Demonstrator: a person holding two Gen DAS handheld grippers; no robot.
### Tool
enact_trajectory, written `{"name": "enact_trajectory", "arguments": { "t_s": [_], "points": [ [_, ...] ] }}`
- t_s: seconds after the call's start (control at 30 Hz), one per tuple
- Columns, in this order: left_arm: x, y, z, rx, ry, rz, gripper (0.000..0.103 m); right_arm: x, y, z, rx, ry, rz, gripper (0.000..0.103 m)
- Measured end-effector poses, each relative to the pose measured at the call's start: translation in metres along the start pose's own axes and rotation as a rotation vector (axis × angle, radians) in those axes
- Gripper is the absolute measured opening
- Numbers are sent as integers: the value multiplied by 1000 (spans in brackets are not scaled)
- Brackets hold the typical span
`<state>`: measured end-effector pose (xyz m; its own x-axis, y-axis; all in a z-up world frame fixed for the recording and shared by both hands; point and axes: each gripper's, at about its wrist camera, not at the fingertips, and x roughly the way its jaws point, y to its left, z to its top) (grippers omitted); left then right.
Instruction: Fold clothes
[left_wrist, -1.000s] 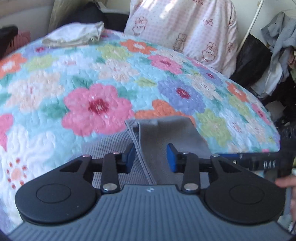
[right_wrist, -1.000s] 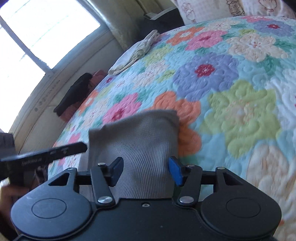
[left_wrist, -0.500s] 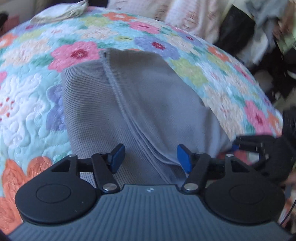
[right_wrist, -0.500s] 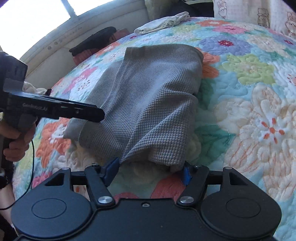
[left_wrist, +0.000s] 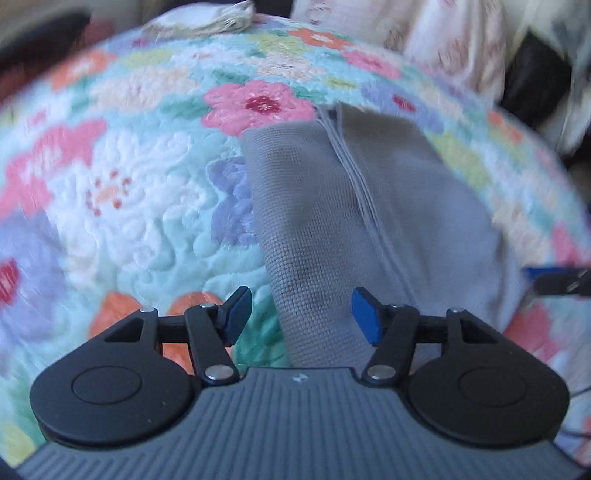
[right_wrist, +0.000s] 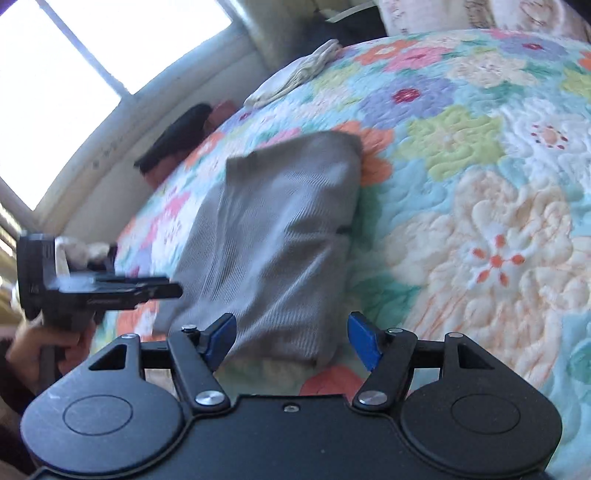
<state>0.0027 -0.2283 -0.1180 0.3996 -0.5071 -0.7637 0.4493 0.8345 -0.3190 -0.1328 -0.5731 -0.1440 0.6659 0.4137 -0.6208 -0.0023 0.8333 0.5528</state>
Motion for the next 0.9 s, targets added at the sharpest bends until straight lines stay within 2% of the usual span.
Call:
{"name": "enact_trajectory", "arguments": {
  "t_s": [0.1,0.13,0.17,0.23,0.27,0.3,0.33,0.37,0.4,0.43,0.47,0.5,0.53,0.57,0.63,0.67,0.73,0.77,0.8,0.83,0.87,0.9],
  "points": [
    [3,18,3,-71,-12,-70,64,7,-19,16,97,-30,6,75],
    [9,19,4,-80,0,-91,64,13,-26,21,152,-29,-21,81],
    [15,22,4,-106,12,-119,64,22,-32,26,212,-16,-64,82],
    [24,28,2,-204,13,-210,64,35,-36,31,260,-11,-55,84],
    [28,32,1,-274,6,-262,68,38,-34,33,253,-21,-38,84],
    [31,32,1,-306,0,-281,74,41,-31,35,246,-30,-22,84],
    [34,29,1,-308,-5,-277,75,46,-26,36,233,-28,-6,84],
    [37,25,2,-291,-5,-265,74,51,-22,34,220,-18,17,83],
    [40,18,2,-244,6,-246,66,56,-19,33,208,-9,40,83],
    [42,10,3,-179,19,-229,55,60,-15,31,195,2,63,77],
    [42,1,3,-118,20,-216,32,66,-11,29,170,31,80,69],
    [40,-3,4,-94,8,-220,27,67,-6,28,139,39,54,60],
    [37,-5,5,-92,-5,-240,26,69,-2,28,107,47,28,44],
    [35,-6,7,-97,-18,-258,24,70,3,28,77,54,3,36],
    [38,-4,9,-120,-28,-255,24,64,8,32,73,40,9,30],
    [40,-3,10,-131,-30,-246,25,60,12,34,62,33,10,30],
    [49,-1,9,-147,-6,-239,42,59,23,36,-10,36,-40,30],
    [54,-1,7,-146,8,-245,56,59,24,36,-13,41,-61,33],
    [59,-1,5,-144,22,-251,63,59,25,35,-16,46,-81,36],
    [62,-2,4,-144,28,-254,67,59,23,31,4,49,-88,42],
    [62,-4,3,-146,22,-253,71,59,20,27,23,52,-94,55],
    [62,-6,1,-147,17,-251,69,60,17,23,43,54,-101,59]
  ]
}}
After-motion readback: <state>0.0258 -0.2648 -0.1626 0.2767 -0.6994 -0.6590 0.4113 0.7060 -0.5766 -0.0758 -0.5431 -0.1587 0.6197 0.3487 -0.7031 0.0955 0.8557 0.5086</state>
